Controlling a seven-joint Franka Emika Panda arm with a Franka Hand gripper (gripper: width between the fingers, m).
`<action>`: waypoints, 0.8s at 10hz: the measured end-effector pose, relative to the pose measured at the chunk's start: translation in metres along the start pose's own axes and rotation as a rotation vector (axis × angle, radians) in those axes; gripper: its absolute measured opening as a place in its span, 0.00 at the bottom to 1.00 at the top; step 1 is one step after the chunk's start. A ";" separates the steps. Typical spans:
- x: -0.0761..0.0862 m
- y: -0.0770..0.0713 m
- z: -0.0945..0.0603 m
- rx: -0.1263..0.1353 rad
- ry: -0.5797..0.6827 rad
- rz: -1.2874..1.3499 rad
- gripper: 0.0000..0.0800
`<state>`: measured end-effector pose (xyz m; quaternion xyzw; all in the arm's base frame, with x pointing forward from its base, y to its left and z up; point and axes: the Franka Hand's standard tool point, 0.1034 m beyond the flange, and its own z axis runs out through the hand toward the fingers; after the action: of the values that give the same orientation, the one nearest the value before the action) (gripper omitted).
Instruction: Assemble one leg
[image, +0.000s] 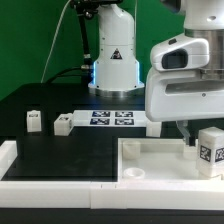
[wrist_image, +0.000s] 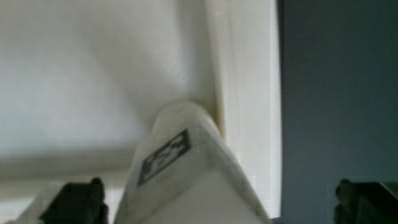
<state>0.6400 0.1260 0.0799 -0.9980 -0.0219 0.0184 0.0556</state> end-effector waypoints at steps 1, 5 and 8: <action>0.004 -0.001 -0.003 -0.013 0.017 -0.119 0.81; 0.006 0.001 -0.006 -0.054 0.019 -0.405 0.81; 0.006 0.001 -0.006 -0.054 0.019 -0.405 0.47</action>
Offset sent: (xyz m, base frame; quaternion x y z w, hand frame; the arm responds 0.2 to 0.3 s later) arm 0.0000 0.0000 0.0000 0.0000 0.0000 -0.1790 0.9838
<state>0.6460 0.1243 0.0857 -0.9745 -0.2221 -0.0029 0.0315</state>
